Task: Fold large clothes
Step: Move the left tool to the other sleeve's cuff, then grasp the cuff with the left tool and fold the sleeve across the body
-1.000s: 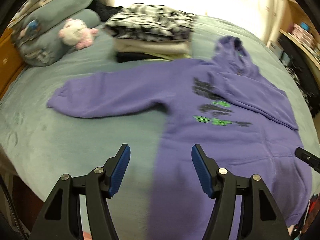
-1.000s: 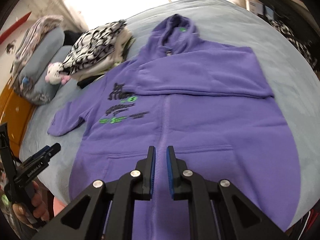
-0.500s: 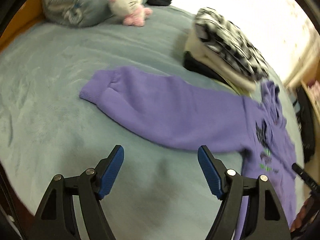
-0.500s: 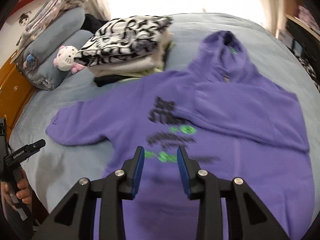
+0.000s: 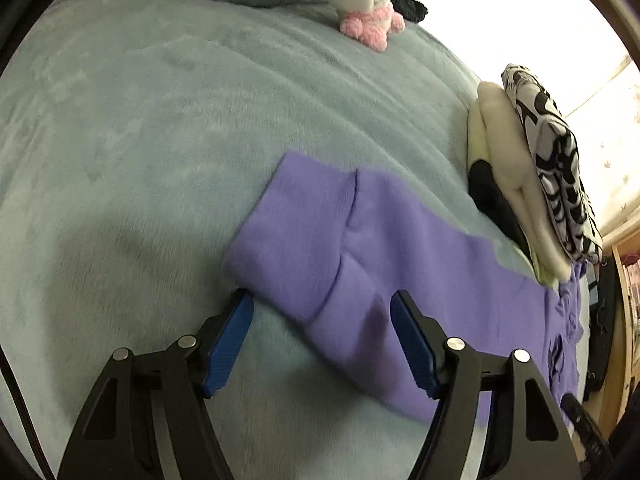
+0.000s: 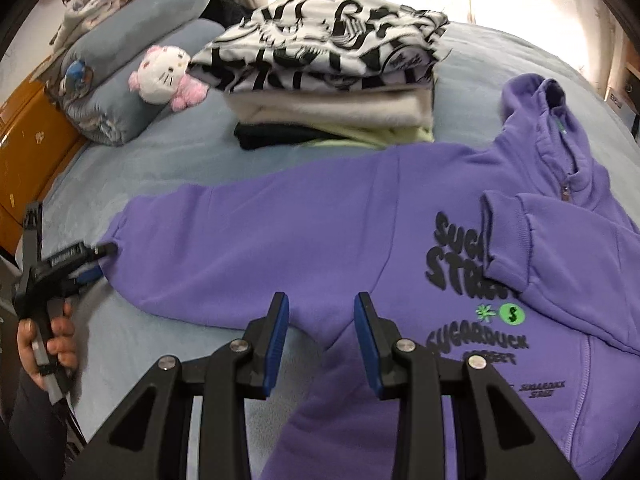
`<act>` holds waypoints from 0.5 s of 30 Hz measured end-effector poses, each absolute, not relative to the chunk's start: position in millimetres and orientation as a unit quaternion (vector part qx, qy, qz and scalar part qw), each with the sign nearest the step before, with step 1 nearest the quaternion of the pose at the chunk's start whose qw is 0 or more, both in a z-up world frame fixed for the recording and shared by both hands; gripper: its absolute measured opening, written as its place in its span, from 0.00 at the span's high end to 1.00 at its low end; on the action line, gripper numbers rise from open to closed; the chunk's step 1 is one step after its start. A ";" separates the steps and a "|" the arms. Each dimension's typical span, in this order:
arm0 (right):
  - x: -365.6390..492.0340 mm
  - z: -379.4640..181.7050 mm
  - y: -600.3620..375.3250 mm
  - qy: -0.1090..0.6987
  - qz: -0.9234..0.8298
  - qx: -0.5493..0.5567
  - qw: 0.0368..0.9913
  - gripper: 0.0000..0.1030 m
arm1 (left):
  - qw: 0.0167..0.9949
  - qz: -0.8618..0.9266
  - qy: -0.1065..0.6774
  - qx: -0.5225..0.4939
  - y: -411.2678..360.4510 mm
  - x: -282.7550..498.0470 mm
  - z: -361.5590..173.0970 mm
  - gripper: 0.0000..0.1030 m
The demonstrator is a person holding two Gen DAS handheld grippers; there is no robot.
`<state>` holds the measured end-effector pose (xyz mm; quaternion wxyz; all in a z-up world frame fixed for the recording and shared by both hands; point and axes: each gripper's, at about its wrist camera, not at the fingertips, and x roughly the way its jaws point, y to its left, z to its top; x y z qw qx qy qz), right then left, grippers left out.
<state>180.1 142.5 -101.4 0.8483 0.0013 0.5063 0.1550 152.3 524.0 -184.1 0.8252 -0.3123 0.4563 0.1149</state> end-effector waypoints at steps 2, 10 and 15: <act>180.4 -105.3 141.5 0.510 0.152 -0.001 0.847 0.67 | 0.830 0.129 0.452 -0.299 523.4 161.3 -185.1 0.50; 175.0 -105.3 122.0 0.513 0.142 0.015 0.846 0.67 | 0.859 0.131 0.425 -0.252 488.3 177.2 -147.1 0.88; 167.9 -91.2 100.5 0.497 0.139 0.029 0.856 0.67 | 0.896 0.064 0.382 -0.218 427.1 174.5 -79.3 0.89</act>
